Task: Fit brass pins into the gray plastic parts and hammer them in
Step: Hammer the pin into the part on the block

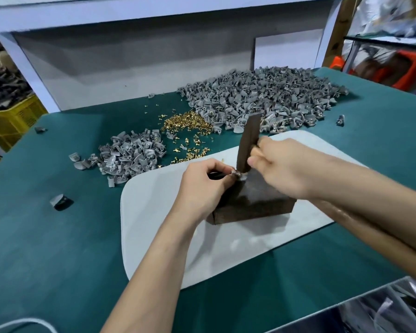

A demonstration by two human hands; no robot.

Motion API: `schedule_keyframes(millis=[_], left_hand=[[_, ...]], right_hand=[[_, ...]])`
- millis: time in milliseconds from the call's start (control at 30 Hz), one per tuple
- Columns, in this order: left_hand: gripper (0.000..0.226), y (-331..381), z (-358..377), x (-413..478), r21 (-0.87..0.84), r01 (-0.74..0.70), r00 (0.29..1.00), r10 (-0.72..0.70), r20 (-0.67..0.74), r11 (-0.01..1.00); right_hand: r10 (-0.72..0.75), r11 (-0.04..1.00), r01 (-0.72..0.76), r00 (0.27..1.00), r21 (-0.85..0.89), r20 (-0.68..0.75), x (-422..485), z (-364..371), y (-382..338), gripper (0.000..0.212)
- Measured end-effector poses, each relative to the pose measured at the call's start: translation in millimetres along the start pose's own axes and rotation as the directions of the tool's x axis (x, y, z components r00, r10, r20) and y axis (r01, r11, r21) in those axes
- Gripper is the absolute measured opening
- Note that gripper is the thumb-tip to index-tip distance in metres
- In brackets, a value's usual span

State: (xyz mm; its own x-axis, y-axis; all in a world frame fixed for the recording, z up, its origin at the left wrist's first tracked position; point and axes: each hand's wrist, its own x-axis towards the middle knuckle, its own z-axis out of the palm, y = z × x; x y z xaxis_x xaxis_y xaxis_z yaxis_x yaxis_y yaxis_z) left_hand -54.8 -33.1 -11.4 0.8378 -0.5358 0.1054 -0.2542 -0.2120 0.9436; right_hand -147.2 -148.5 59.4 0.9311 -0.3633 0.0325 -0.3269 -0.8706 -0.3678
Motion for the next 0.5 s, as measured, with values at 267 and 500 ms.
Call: schedule_keyframes(millis=[267,500], left_hand=[[0.015,-0.2,2.2,0.5,-0.036,0.015,1.0,-0.015,-0.011,0.999],[0.006,-1.5,6.1,1.3,-0.092,0.081,0.994,-0.087,-0.061,0.992]], right_hand=[[0.008,0.967,0.0,0.999,0.255,-0.033,7.9,-0.6,5.9,0.03],[0.274,0.375,-0.259,0.948,0.89,0.16,55.2,-8.2,60.2,0.033]])
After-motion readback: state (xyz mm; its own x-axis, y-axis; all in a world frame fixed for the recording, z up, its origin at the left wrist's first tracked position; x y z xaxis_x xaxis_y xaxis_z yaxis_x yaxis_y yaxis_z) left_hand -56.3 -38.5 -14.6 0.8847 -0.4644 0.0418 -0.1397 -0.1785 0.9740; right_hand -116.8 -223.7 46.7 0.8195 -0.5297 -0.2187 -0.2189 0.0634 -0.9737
